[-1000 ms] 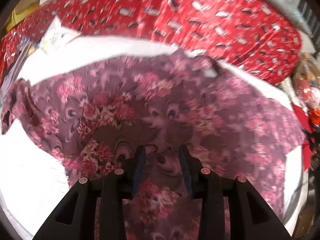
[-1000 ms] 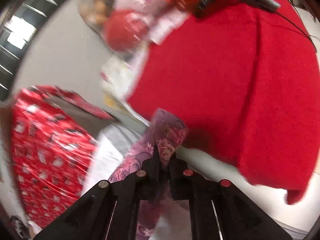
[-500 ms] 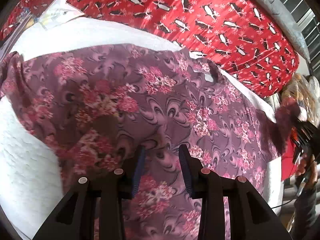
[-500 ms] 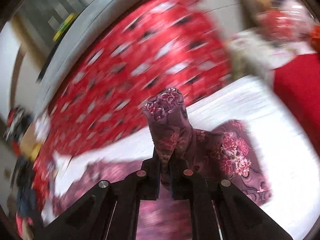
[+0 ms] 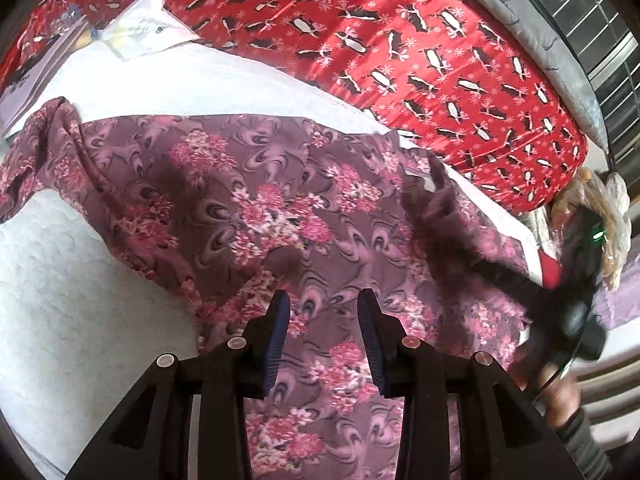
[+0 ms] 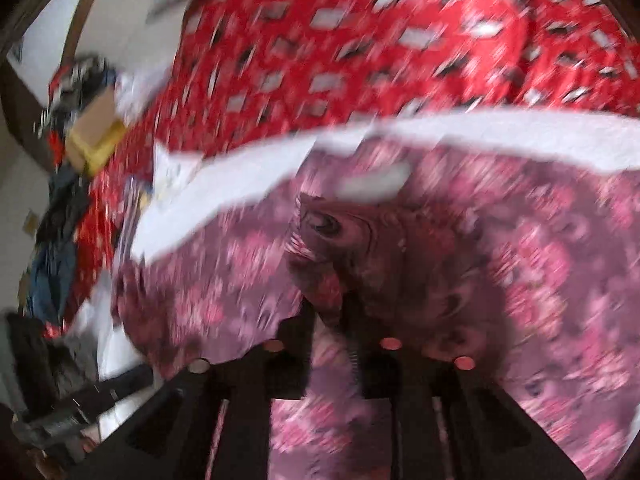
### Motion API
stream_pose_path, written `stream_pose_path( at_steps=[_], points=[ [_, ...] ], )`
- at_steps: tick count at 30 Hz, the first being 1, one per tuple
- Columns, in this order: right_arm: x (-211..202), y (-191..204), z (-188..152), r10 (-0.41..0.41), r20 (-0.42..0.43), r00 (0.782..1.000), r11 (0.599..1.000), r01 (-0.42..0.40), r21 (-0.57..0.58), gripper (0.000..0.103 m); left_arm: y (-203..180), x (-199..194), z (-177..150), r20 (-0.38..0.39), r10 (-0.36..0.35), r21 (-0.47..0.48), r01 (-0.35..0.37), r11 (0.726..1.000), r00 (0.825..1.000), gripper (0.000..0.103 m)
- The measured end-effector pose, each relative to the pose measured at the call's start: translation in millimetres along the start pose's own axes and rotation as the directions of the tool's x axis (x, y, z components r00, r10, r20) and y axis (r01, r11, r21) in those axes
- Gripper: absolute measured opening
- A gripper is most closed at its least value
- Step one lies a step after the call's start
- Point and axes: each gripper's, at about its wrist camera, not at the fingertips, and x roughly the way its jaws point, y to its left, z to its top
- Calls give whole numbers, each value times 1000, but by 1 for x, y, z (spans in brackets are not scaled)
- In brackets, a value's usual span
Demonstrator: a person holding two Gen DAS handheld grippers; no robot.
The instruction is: Fold small clothes
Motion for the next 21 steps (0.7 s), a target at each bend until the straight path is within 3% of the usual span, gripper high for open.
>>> stream_pose_path(
  at_steps=[3, 6, 8, 13, 16, 17, 18, 19, 21],
  points=[
    [-2, 8, -24, 40, -67, 997, 999, -41, -17, 28, -9, 8, 0, -21, -43, -10, 43, 999, 999, 39],
    [-33, -5, -30, 87, -30, 996, 996, -86, 7, 38, -24, 27, 0, -71, -94, -33, 92, 995, 993, 47],
    [-53, -18, -34, 85, 19, 996, 996, -85, 26, 45, -36, 45, 2, -109, -109, -39, 106, 994, 988, 47],
    [-107, -89, -38, 22, 112, 993, 989, -38, 145, 46, -73, 103, 13, -195, -91, -67, 79, 995, 977, 48],
    [-129, -129, -44, -6, 145, 989, 975, -26, 221, 46, -88, 126, 21, -173, -56, -107, 38, 994, 983, 46],
    [-137, -143, -48, -15, 158, 987, 969, -24, 244, 46, -93, 130, 25, -153, -43, -112, 26, 993, 987, 40],
    [-143, -152, -51, -20, 168, 986, 966, -24, 257, 46, -97, 132, 30, -132, -28, -111, 14, 994, 991, 15],
    [-148, -163, -54, -26, 180, 983, 962, -24, 272, 46, -100, 134, 32, -127, -22, -106, 9, 994, 992, 4],
    [-156, -177, -57, -43, 197, 979, 956, -17, 292, 46, -102, 132, 35, -105, -6, -101, -5, 995, 994, 4]
  ],
)
